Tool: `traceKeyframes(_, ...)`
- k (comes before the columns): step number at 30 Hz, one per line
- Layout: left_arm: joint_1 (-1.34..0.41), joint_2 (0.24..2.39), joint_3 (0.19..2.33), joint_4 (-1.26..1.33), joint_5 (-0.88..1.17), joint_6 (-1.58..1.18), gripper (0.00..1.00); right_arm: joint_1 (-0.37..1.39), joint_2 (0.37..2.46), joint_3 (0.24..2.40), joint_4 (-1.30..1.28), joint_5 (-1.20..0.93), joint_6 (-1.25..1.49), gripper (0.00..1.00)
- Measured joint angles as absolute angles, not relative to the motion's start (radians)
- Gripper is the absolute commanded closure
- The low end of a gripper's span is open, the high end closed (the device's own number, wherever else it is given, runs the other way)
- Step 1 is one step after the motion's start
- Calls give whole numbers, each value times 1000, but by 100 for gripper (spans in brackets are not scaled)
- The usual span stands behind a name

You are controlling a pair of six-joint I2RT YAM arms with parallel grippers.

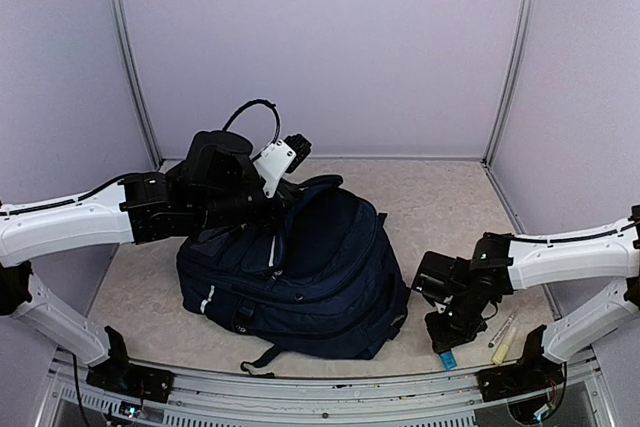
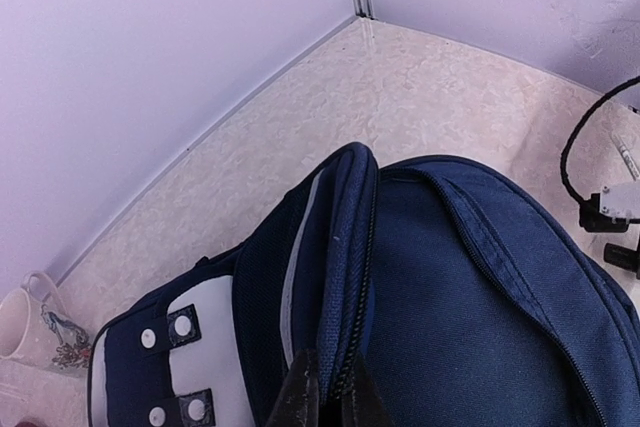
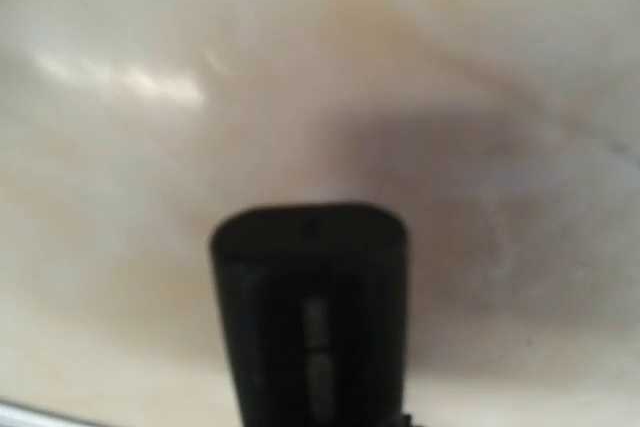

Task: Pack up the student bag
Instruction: Pick up the pen from the corner of the board, then place the pen in the upper front pocket of the bag.

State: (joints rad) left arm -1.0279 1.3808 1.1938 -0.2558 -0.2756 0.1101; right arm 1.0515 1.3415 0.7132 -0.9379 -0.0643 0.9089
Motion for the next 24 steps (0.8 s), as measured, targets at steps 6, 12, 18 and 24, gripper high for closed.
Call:
traceKeyframes(6, -1035, 1381, 1194, -255, -292, 120, 100, 1034, 1216, 844, -1015, 43, 926, 89)
traceKeyframes(12, -1038, 1381, 1196, -256, -293, 121, 100, 1019, 1034, 994, -780, 78, 853, 87)
traceKeyframes(18, -1065, 1396, 1222, -264, -323, 121, 100, 1018, 1169, 971, -197, -66, 809, 88)
traceKeyframes(24, -1094, 1411, 1247, -273, -369, 121, 100, 1013, 1533, 1097, 15, -113, 818, 69)
